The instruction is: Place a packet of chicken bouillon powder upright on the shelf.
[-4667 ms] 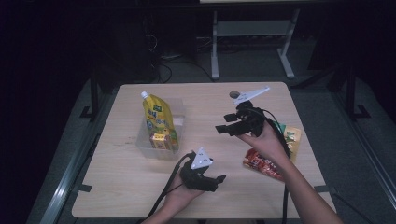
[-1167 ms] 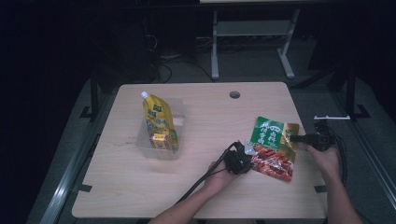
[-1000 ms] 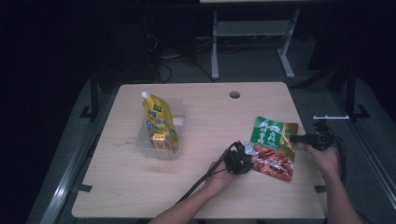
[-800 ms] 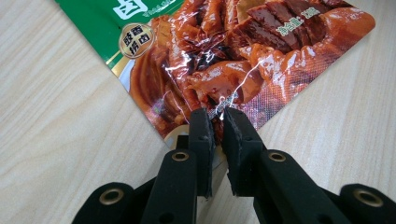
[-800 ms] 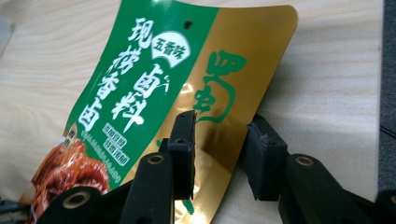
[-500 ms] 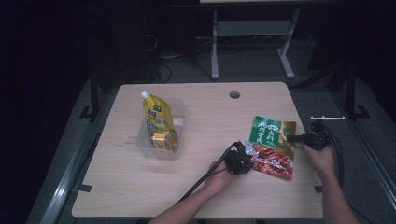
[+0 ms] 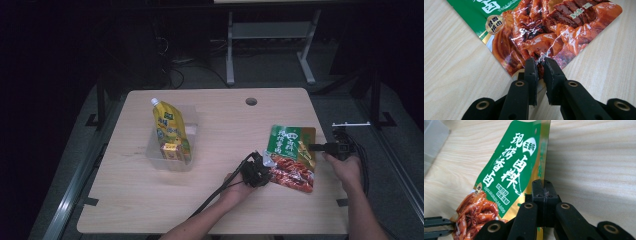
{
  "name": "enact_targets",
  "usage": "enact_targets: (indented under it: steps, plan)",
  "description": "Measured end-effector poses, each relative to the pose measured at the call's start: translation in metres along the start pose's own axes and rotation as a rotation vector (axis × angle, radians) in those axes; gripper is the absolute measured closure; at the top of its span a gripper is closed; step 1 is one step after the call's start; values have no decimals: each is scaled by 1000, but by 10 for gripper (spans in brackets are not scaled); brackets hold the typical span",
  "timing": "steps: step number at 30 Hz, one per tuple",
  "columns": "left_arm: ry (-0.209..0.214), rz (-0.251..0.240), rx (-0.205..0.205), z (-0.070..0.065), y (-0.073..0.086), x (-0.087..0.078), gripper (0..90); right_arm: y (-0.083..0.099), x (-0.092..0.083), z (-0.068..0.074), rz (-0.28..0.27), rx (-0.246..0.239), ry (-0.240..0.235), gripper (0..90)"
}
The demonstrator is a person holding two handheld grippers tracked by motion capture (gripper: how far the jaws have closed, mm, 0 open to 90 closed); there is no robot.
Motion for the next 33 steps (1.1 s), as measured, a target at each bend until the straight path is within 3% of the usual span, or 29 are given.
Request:
enact_targets:
  steps: [3, 6, 12, 16, 20, 25, 33]
  plan:
    - [-1, 4, 3, 0, 0, 0, 803, 0, 0, -1, -3, 13, -27, 894]
    - [-5, 2, 2, -1, 0, 0, 803, 0, 3, -3, 0, 39, -52, 818]
    - [-8, 1, 2, -1, -1, 1, 804, 2, 13, -8, 9, 69, -58, 720]
    - [-8, 1, 5, -1, -1, 1, 803, 3, 17, -8, 9, 70, -47, 792]
    - [-15, -1, 10, -2, -1, 1, 801, 0, 13, -3, 5, 41, -43, 894]
    - [-9, -7, 6, -2, -1, 1, 748, -4, 9, 8, 12, -13, -2, 900]
    - [-5, -16, -13, 1, -1, -2, 677, -10, -3, 25, -20, -53, 25, 900]
Point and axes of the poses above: each handheld gripper's, and its own axes: x roughly forward along the jaws, y roughly out of its underside, z roughly to its left, the point moved 5 cm from there along x, roughly forward along the jaws, and after that the axes turned 5 degrees about z, right-handed, at the moved point
